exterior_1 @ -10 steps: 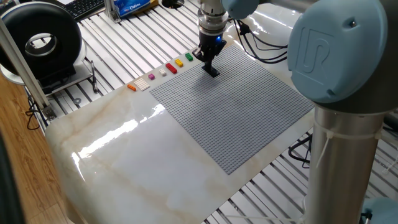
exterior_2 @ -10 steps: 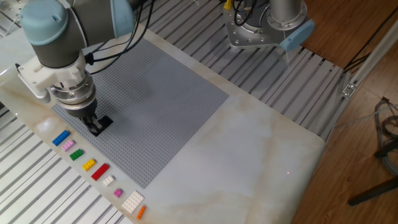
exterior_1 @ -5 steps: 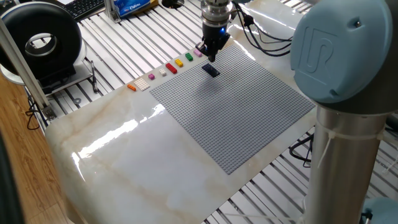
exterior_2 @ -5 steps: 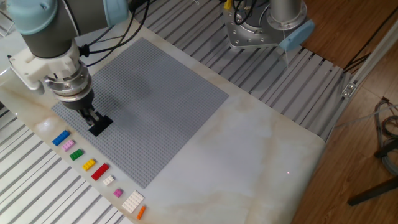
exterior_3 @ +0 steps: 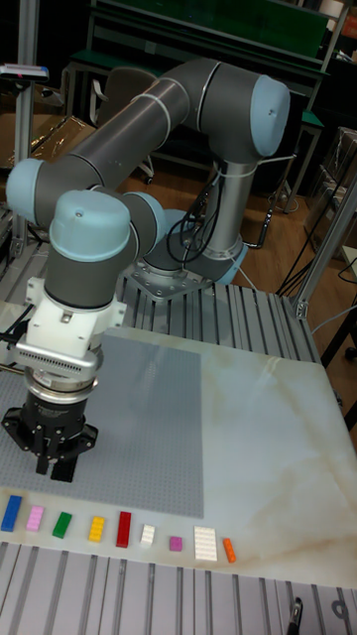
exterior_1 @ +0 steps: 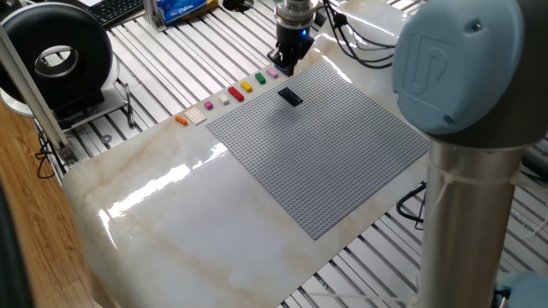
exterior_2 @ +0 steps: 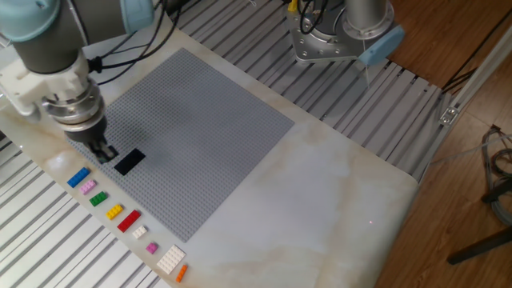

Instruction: Stack small Lego blocks one on top of the other

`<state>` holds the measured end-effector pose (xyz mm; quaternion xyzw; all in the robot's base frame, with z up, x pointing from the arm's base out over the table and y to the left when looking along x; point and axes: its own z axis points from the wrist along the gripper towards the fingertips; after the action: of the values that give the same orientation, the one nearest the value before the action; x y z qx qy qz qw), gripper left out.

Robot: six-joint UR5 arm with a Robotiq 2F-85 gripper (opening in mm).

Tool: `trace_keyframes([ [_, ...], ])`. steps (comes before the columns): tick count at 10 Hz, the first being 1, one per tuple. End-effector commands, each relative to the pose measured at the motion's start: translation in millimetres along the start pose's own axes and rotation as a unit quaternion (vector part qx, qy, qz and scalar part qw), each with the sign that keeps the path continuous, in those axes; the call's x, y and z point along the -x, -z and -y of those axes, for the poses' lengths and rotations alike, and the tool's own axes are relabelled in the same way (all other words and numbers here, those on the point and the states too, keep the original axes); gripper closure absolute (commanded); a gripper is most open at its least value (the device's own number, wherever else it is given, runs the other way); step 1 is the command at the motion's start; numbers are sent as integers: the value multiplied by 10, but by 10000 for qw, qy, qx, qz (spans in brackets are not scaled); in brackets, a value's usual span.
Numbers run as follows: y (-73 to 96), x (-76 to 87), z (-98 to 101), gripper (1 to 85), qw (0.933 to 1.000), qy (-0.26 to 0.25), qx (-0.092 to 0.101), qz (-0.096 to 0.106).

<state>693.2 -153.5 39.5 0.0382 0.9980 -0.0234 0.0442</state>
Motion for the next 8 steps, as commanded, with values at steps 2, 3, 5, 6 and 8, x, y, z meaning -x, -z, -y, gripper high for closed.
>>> trace_keyframes([
  [2, -72, 337, 111, 630, 9998, 15, 56, 186],
  [3, -94, 400, 112, 623, 9996, 39, 54, 263],
  [5, -98, 473, 153, 550, 9994, 183, 67, 292],
  [6, -115, 509, 178, 567, 9993, 199, 67, 299],
  [8, -167, 585, 168, 580, 9990, 159, 89, 398],
])
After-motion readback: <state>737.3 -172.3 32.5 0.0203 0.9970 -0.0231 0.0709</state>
